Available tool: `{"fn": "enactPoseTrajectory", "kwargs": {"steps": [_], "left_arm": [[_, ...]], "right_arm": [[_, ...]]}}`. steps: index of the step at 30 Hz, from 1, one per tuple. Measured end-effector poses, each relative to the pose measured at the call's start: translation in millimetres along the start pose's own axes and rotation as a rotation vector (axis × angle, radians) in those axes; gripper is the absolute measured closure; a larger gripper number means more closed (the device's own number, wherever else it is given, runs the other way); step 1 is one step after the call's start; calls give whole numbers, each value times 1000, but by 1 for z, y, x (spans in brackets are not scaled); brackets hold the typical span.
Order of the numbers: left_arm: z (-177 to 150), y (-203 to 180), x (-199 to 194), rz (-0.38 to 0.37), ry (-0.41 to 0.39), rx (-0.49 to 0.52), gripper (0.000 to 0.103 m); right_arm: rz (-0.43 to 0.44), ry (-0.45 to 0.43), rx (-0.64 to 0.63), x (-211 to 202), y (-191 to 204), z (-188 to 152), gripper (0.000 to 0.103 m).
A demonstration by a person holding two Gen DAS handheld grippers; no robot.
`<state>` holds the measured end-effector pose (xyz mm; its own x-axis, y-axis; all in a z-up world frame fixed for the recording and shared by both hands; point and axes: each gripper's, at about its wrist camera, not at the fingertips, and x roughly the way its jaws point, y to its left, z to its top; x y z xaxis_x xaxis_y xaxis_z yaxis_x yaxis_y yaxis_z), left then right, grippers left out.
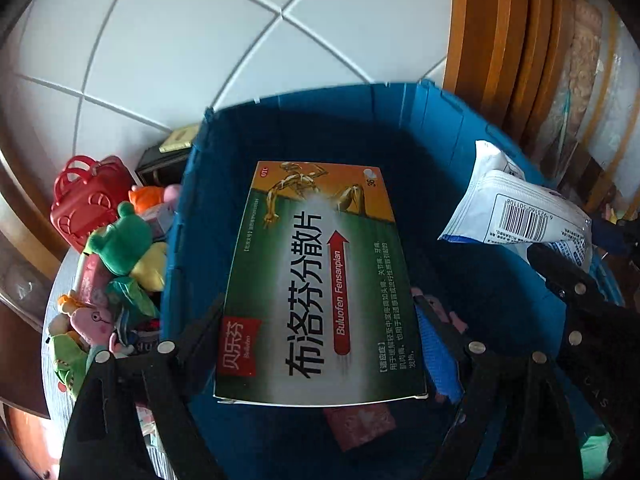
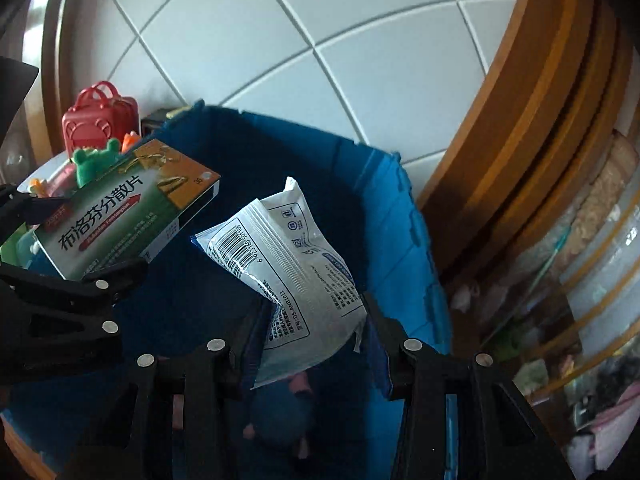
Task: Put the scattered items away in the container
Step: 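Carry the box and sachet over the blue crate with both tools, then lower both items into the crate and open both tools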
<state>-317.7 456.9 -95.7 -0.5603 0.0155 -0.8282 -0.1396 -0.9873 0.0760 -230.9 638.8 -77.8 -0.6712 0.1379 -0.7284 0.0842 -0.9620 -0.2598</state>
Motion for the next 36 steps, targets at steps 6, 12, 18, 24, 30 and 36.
{"fn": "enactPoseTrajectory", "kwargs": {"steps": [6, 12, 18, 24, 30, 36], "left_arm": [[7, -7, 77, 22, 225, 16, 17], [6, -16, 139, 13, 411, 19, 17], [-17, -41, 178, 34, 538, 87, 16], [-32, -65, 184, 18, 577, 161, 13], [-29, -68, 182, 19, 564, 151, 11], [-18, -50, 188, 35, 527, 149, 11]], "right_arm": [[40, 183, -58, 90, 7, -2, 59], [73, 359, -29, 163, 16, -10, 59], [60, 512, -23, 210, 18, -38, 59], [50, 587, -2, 230, 15, -54, 59], [54, 588, 15, 233, 12, -55, 52], [57, 574, 20, 230, 11, -50, 37]]}}
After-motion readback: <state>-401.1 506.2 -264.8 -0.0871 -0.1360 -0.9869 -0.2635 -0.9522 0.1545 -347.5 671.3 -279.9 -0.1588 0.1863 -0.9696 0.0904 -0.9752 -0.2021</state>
